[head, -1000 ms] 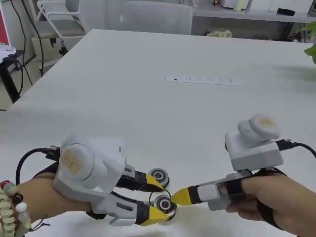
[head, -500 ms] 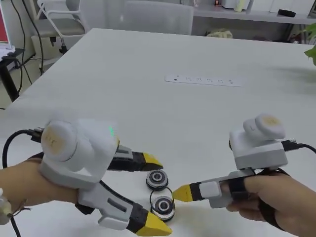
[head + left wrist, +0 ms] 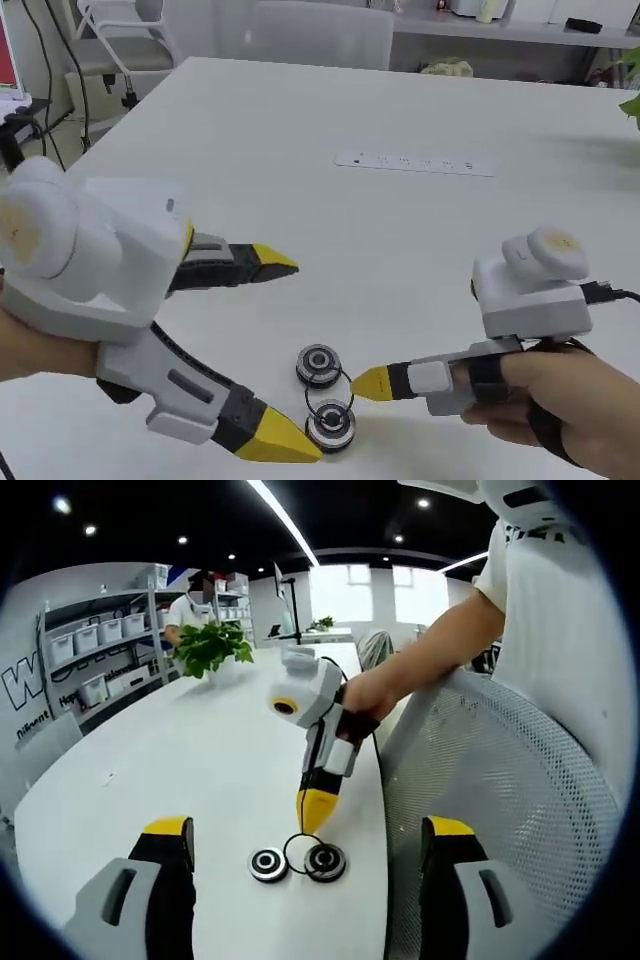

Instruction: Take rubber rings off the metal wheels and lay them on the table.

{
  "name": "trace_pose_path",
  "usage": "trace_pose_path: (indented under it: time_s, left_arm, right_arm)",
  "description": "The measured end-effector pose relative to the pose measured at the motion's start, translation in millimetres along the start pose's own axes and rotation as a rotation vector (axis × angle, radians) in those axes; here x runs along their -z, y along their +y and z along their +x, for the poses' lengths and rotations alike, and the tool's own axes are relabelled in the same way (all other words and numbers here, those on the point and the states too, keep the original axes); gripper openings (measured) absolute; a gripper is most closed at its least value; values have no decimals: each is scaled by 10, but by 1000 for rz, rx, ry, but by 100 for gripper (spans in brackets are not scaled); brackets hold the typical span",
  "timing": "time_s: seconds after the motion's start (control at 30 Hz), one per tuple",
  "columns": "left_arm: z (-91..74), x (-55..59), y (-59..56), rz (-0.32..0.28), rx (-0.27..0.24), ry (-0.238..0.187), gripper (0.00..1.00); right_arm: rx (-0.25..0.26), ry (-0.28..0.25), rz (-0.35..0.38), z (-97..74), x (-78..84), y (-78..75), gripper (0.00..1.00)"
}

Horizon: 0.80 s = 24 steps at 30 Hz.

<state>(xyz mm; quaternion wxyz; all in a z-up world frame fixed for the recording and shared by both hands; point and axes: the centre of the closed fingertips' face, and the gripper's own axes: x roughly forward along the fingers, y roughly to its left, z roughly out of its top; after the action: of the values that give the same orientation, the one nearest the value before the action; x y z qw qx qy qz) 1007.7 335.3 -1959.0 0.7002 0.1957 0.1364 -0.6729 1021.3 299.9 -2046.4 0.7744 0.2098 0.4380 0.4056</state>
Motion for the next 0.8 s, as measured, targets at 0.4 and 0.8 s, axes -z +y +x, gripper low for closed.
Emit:
trace_pose_path:
  time_s: [0.4,0.8]
  left_arm:
    - [-389,-40,45,-11,-127,-21,98]
    - [-579,249,-76,-85,-196,15,99]
  right_arm:
    - [-8,-54,22,-70,-127,26,0]
    - [-22,-63,20,-60,-138,94,0]
